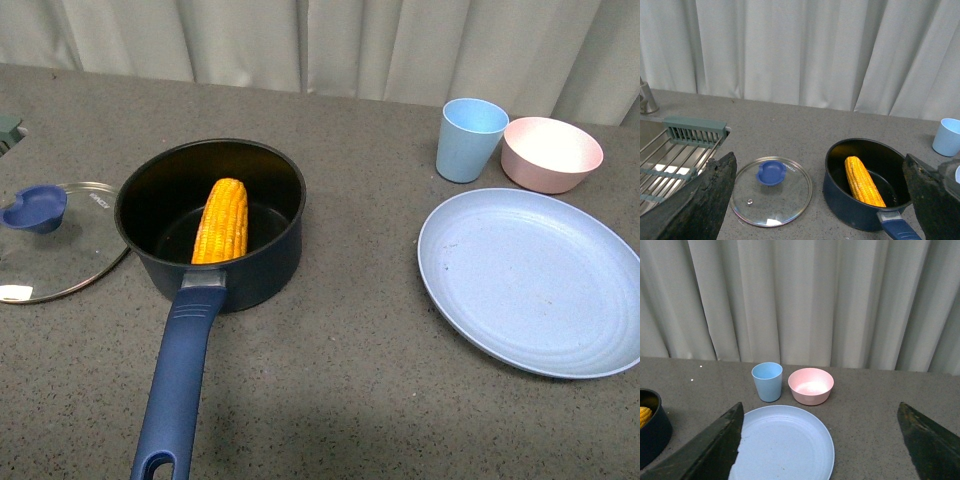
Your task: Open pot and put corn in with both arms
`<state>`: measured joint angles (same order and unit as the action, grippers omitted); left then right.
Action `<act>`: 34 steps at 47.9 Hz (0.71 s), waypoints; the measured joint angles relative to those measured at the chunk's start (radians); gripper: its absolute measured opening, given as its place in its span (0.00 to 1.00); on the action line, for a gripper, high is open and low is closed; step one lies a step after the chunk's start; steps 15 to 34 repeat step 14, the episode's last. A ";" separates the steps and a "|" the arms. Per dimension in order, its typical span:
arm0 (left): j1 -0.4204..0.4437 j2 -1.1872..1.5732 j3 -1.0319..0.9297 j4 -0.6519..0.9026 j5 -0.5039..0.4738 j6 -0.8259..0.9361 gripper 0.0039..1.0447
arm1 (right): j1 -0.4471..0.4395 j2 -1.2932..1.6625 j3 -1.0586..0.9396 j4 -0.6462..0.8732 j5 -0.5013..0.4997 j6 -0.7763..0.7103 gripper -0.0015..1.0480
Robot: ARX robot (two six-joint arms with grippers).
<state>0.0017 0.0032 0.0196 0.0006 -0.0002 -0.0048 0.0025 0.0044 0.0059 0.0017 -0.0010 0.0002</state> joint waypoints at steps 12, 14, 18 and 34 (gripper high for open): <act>0.000 0.000 0.000 0.000 0.000 0.000 0.94 | 0.000 0.000 0.000 0.000 0.000 0.000 0.91; 0.000 0.000 0.000 0.000 0.000 0.000 0.94 | 0.000 0.000 0.000 0.000 0.000 0.000 0.91; 0.000 0.000 0.000 0.000 0.000 0.000 0.94 | 0.000 0.000 0.000 0.000 0.000 0.000 0.91; 0.000 0.000 0.000 0.000 0.000 0.000 0.94 | 0.000 0.000 0.000 0.000 0.000 0.000 0.91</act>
